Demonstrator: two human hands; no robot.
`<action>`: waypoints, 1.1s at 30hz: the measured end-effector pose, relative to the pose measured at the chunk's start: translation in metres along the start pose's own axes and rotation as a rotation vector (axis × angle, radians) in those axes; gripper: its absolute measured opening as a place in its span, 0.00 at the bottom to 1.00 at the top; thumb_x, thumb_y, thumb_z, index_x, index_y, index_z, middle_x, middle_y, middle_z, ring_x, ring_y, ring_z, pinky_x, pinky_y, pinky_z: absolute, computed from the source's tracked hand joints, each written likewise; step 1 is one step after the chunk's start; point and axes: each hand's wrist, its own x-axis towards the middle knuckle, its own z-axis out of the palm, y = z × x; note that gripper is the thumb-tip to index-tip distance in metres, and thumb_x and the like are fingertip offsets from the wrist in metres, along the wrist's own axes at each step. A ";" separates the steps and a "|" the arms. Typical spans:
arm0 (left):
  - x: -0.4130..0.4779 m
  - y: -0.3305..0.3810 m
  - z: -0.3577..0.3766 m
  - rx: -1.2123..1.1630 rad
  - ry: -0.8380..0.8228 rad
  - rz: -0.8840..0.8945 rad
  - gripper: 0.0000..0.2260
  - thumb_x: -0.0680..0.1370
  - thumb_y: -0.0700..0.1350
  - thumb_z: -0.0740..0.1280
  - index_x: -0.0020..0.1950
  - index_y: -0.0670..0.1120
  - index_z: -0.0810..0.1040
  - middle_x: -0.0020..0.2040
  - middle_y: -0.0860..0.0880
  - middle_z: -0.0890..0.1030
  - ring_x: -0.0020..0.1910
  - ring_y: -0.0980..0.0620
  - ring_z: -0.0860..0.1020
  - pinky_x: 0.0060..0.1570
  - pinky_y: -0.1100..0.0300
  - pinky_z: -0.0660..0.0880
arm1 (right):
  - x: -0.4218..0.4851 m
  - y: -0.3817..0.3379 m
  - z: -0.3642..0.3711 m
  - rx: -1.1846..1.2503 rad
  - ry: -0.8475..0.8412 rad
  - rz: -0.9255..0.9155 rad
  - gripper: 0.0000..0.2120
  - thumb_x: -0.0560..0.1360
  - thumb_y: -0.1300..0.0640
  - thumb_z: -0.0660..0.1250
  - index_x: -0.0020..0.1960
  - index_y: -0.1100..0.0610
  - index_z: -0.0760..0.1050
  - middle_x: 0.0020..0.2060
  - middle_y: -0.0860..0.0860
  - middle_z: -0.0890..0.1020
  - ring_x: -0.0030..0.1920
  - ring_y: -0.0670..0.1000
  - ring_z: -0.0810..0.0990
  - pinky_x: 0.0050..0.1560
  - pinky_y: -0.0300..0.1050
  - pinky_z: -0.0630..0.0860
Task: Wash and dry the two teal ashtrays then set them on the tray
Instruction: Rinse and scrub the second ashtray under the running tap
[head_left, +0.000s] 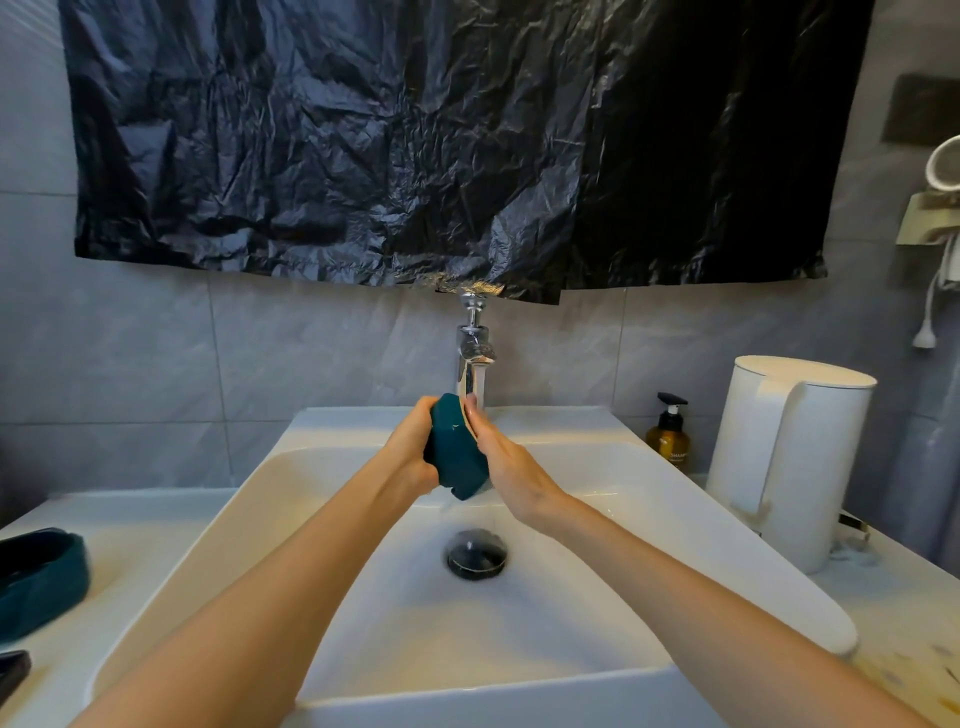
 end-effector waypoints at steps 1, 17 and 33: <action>0.000 0.000 0.001 -0.002 0.003 0.005 0.09 0.76 0.50 0.65 0.44 0.44 0.75 0.39 0.44 0.77 0.40 0.48 0.75 0.42 0.53 0.74 | 0.001 -0.001 -0.002 -0.083 -0.002 0.020 0.33 0.76 0.29 0.40 0.73 0.43 0.62 0.66 0.49 0.74 0.65 0.49 0.72 0.62 0.44 0.70; 0.004 0.007 -0.005 -0.075 0.068 0.036 0.10 0.76 0.50 0.66 0.42 0.44 0.75 0.38 0.44 0.78 0.38 0.48 0.75 0.41 0.53 0.74 | -0.007 0.009 -0.013 -0.183 0.057 -0.029 0.21 0.80 0.41 0.52 0.56 0.49 0.80 0.48 0.49 0.82 0.49 0.47 0.77 0.50 0.44 0.71; -0.002 0.008 0.001 0.029 -0.036 -0.003 0.13 0.77 0.55 0.66 0.45 0.45 0.75 0.43 0.44 0.79 0.42 0.48 0.75 0.49 0.51 0.73 | 0.071 -0.087 -0.062 -0.540 0.229 -0.278 0.29 0.80 0.63 0.53 0.78 0.46 0.52 0.72 0.54 0.69 0.41 0.48 0.76 0.43 0.43 0.73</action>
